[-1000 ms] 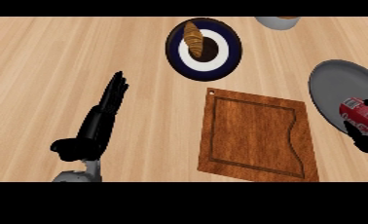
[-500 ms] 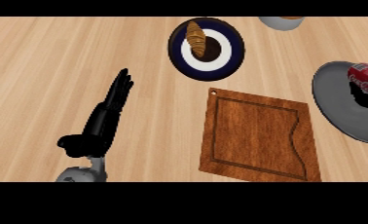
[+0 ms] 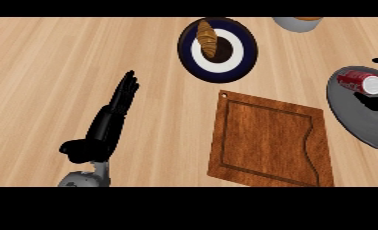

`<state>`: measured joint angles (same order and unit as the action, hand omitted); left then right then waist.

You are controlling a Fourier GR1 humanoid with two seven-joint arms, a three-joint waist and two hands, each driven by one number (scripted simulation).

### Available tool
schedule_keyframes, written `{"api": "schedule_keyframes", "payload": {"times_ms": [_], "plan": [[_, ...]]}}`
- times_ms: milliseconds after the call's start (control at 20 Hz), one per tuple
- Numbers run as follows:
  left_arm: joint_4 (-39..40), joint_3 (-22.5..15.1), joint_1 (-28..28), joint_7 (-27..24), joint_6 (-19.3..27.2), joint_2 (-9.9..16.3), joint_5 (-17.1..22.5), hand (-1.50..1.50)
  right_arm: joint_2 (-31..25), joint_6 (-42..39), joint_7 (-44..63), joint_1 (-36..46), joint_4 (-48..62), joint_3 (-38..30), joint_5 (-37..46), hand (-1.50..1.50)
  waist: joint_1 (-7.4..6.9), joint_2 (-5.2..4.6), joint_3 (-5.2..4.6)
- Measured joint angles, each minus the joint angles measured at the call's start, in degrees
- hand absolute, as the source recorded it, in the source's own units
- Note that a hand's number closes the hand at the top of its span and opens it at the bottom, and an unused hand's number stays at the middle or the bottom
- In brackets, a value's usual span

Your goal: Pick the can from the cutting board and place it in the pan

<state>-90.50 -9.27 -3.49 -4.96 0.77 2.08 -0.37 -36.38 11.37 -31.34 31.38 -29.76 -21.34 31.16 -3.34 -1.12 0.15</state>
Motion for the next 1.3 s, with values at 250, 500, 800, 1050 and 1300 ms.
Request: {"api": "schedule_keyframes", "payload": {"times_ms": [250, 500, 800, 1050, 1300], "plan": [[0.6, -0.1, -0.8, 0.0, 0.2, -0.5, -0.1, 0.0, 0.3, -8.5, 0.6, 5.2, 8.1, 2.9, 2.0, -1.5, -0.36, -0.14, 0.08], [1.1, 0.2, -1.0, 0.0, 0.1, -0.4, -0.1, 0.0, 1.3, -9.8, -4.2, 8.9, 13.0, 0.3, -0.2, -1.5, 0.15, -0.08, 0.11], [0.8, 0.5, 0.0, -0.5, 0.3, -0.2, -0.4, 0.0, -1.3, -14.9, -9.7, 9.9, 16.1, -6.6, -7.2, -1.5, 0.77, 0.03, 0.15], [1.4, 0.8, -0.1, -1.0, 0.4, -0.1, -0.1, 0.0, -6.1, -24.5, -12.0, 8.5, 19.2, -10.5, -11.4, -1.5, 1.32, 0.15, 0.14], [1.0, 1.5, 0.7, -1.1, -0.1, 0.5, 0.4, 0.0, -10.6, -35.2, -12.6, 5.5, 21.0, -12.2, -13.9, -1.5, 1.68, 0.25, 0.18]]}}
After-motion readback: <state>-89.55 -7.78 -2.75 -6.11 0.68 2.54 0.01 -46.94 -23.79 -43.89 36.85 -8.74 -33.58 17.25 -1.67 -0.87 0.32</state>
